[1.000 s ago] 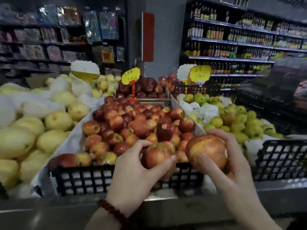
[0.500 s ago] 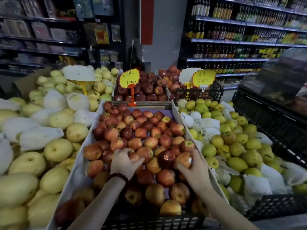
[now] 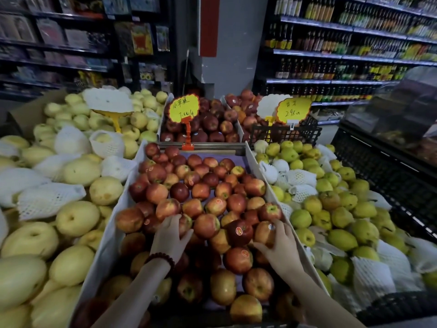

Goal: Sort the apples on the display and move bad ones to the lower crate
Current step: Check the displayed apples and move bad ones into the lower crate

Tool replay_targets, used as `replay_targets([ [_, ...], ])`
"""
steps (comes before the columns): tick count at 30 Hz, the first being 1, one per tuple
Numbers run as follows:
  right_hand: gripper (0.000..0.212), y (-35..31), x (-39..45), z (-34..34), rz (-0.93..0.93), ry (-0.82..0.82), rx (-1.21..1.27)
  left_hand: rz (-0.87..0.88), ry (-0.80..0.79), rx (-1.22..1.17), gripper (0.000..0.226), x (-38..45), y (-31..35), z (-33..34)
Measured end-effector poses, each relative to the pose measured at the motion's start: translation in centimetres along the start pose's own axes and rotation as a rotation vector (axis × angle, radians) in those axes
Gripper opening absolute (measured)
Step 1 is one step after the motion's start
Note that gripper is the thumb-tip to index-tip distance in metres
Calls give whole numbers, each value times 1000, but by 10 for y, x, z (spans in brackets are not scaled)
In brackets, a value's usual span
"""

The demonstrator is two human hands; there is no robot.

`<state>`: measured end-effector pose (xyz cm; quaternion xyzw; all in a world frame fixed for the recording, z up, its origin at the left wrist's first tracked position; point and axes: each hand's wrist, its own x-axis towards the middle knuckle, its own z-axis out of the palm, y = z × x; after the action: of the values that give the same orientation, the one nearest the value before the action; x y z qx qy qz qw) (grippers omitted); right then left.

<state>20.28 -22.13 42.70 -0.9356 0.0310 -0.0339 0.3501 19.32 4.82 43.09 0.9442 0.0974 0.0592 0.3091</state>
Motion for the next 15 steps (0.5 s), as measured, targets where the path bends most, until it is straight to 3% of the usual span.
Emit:
replay_targets([
  [8, 52, -16, -26, -24, -168, 63, -4, 109, 74, -47, 43, -29, 26, -26],
  [12, 33, -38, -57, -34, -280, 114, 193, 146, 109, -181, 42, -60, 58, -42],
  [15, 18, -43, -84, -35, -262, 72, 435, 181, 157, -300, 37, -93, 77, -45],
])
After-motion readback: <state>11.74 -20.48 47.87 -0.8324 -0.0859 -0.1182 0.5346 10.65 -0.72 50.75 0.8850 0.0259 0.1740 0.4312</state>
